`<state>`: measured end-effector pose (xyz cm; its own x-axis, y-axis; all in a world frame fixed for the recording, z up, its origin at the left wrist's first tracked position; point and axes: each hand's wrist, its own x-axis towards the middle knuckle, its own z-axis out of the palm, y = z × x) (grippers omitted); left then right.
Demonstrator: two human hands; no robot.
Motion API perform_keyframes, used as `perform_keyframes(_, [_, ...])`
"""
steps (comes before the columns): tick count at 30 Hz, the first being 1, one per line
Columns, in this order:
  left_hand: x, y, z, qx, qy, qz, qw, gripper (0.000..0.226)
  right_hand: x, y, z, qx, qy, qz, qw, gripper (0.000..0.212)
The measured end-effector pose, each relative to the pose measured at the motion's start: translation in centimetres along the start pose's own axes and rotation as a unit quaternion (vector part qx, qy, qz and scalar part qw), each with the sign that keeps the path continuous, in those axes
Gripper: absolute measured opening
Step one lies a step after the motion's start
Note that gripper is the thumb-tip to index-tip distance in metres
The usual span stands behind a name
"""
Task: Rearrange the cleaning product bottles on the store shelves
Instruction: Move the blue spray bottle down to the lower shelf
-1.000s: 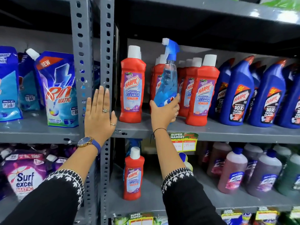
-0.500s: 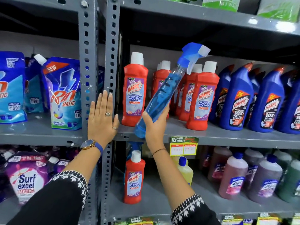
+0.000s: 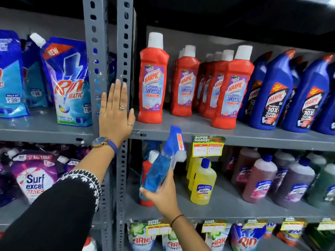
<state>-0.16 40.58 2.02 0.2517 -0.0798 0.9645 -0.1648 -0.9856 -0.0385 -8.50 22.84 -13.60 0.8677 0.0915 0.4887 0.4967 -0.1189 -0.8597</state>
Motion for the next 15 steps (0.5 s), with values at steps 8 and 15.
perform_keyframes(8, [0.1, 0.0, -0.1, 0.01, 0.004, 0.001, 1.0, 0.075, -1.2, 8.0, -2.6, -0.032, 0.082, 0.119, 0.989, 0.098])
perform_keyframes(15, [0.0, 0.0, -0.1, 0.017, 0.007, 0.001, 1.0, 0.076, 1.1, 12.8, -4.6, -0.082, 0.122, 0.175, 0.974, 0.098])
